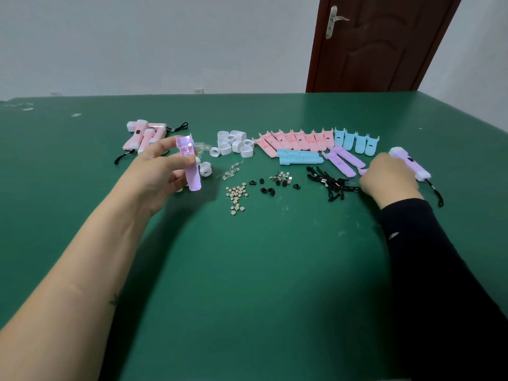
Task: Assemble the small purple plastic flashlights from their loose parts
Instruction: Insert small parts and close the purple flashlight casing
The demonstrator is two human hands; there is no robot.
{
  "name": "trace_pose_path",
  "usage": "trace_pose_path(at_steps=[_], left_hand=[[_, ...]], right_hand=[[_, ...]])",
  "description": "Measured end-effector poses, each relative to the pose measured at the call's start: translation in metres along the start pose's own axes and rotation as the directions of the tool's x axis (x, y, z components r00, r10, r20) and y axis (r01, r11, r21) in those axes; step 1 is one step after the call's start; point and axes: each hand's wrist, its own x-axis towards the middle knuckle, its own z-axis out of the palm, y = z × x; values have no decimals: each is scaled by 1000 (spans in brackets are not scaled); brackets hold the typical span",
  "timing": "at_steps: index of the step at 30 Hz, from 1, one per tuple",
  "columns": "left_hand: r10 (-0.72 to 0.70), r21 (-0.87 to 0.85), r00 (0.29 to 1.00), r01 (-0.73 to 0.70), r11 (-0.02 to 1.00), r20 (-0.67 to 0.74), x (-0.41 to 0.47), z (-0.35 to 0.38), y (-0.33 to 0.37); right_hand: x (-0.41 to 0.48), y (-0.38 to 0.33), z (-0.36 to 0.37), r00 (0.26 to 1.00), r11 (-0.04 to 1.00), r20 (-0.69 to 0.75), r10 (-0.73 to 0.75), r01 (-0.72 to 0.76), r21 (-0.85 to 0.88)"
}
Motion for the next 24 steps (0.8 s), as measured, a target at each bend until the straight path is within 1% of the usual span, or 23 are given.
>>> trace_pose_path(at_steps=[7,15,19,24], left_hand=[[-21,7,1000,21,1000,15,-1,2,-2],[-49,-12,997,50,999,59,-1,4,-6],[-50,-13,996,51,999,70,-1,5,-6],[-40,-36,998,42,998,55,-1,5,-6]], right_hand=[[3,2,4,1000,998,-5,-15,15,68],[-1,-6,5,1000,998,-9,-20,20,60],[-3,-9,8,999,997,-20,-49,50,57],[-7,-11,7,997,988,-60,-48,56,142]])
